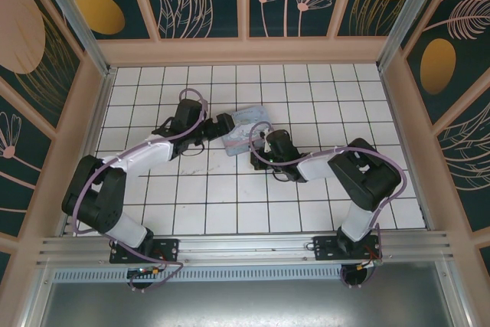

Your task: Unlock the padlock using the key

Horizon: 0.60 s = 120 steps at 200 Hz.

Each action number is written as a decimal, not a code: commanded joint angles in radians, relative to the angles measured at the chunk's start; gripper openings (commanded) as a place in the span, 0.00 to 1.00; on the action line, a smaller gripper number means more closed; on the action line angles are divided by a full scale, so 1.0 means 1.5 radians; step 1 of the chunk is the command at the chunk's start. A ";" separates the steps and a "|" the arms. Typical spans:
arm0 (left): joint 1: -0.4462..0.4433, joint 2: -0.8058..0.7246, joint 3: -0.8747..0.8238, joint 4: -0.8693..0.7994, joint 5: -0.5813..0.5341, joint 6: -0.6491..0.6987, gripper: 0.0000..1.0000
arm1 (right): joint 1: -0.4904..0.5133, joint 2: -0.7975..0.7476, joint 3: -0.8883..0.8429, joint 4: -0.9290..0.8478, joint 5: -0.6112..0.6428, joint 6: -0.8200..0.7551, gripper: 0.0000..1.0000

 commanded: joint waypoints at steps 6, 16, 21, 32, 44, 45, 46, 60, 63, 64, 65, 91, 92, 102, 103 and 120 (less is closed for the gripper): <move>0.005 0.008 0.021 -0.032 -0.026 0.034 0.98 | -0.002 -0.003 0.011 -0.052 0.027 0.006 0.08; 0.004 0.004 0.019 -0.033 -0.029 0.038 0.99 | -0.002 -0.003 0.011 -0.048 0.023 0.008 0.13; 0.004 0.002 0.018 -0.034 -0.030 0.039 0.98 | -0.002 -0.004 0.010 -0.046 0.022 0.010 0.17; 0.004 0.001 0.020 -0.037 -0.032 0.042 0.99 | -0.002 -0.004 0.008 -0.041 0.017 0.012 0.20; 0.005 -0.001 0.021 -0.040 -0.030 0.045 0.99 | -0.002 -0.006 0.003 -0.033 0.015 0.016 0.21; 0.005 -0.001 0.021 -0.040 -0.030 0.045 0.99 | -0.002 -0.006 0.002 -0.032 0.015 0.016 0.21; 0.006 -0.001 0.021 -0.040 -0.030 0.045 0.98 | -0.002 -0.006 0.002 -0.031 0.014 0.017 0.22; 0.004 -0.001 0.021 -0.039 -0.028 0.046 0.99 | -0.002 -0.013 -0.007 -0.020 0.014 0.022 0.22; 0.005 -0.001 0.021 -0.039 -0.028 0.047 0.99 | -0.002 -0.014 -0.009 -0.019 0.013 0.023 0.22; 0.004 -0.001 0.021 -0.039 -0.028 0.046 0.98 | -0.002 -0.014 -0.010 -0.018 0.013 0.023 0.22; 0.004 -0.001 0.020 -0.039 -0.028 0.046 0.99 | -0.002 -0.015 -0.011 -0.017 0.012 0.024 0.22; 0.004 0.001 0.021 -0.036 -0.018 0.043 0.98 | -0.004 -0.036 -0.038 0.016 0.000 0.034 0.27; 0.005 0.002 0.021 -0.036 -0.017 0.042 0.98 | -0.004 -0.037 -0.039 0.017 -0.002 0.034 0.28; 0.005 0.003 0.021 -0.035 -0.016 0.042 0.98 | -0.007 -0.046 -0.051 0.032 -0.008 0.040 0.28; 0.005 0.003 0.021 -0.035 -0.015 0.042 0.99 | -0.008 -0.047 -0.052 0.034 -0.009 0.041 0.30; 0.005 0.004 0.020 -0.035 -0.013 0.040 0.99 | -0.018 -0.067 -0.076 0.063 -0.021 0.053 0.35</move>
